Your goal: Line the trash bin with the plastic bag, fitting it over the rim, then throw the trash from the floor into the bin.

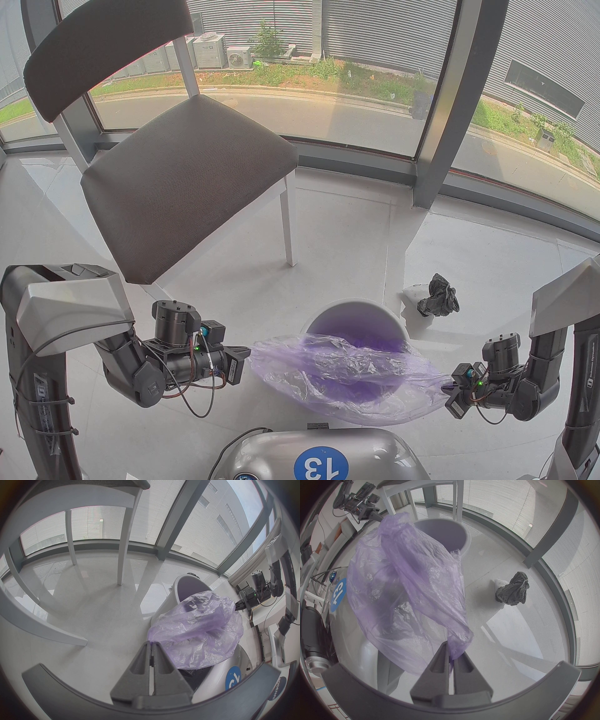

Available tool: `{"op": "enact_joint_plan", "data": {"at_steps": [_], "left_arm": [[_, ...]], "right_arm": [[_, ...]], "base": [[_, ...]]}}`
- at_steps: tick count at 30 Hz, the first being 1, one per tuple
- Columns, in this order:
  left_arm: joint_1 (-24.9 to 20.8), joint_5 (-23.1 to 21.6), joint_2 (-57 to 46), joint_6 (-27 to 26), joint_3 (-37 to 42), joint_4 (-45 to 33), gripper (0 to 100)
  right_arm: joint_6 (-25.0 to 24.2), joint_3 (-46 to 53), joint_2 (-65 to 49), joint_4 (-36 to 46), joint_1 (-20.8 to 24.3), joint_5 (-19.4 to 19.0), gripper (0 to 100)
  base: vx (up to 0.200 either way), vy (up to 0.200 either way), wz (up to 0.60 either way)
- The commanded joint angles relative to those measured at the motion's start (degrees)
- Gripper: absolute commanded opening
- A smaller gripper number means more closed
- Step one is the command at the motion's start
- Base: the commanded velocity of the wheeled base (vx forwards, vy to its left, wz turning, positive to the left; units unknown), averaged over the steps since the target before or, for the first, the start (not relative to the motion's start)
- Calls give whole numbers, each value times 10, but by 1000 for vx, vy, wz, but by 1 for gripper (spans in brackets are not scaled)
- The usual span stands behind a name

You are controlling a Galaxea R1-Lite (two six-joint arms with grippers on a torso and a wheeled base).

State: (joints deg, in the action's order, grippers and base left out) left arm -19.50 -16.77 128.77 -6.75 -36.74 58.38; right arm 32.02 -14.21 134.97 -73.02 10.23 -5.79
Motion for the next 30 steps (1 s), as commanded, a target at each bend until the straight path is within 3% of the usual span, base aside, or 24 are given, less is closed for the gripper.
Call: {"op": "enact_joint_plan", "data": {"at_steps": [1, 21, 30], "left_arm": [[0, 0, 3, -2, 7, 15, 0], [-26, 5, 55, -5, 25, 124, 0], [-16, 5, 91, -19, 23, 178, 0]], "right_arm": [[-1, -3, 51, -30, 5, -1, 0], [-24, -4, 111, -156, 17, -25, 0], [-25, -3, 109, -154, 14, -23, 0]], "base": [[0, 0, 0], [0, 0, 0], [0, 0, 0]]}}
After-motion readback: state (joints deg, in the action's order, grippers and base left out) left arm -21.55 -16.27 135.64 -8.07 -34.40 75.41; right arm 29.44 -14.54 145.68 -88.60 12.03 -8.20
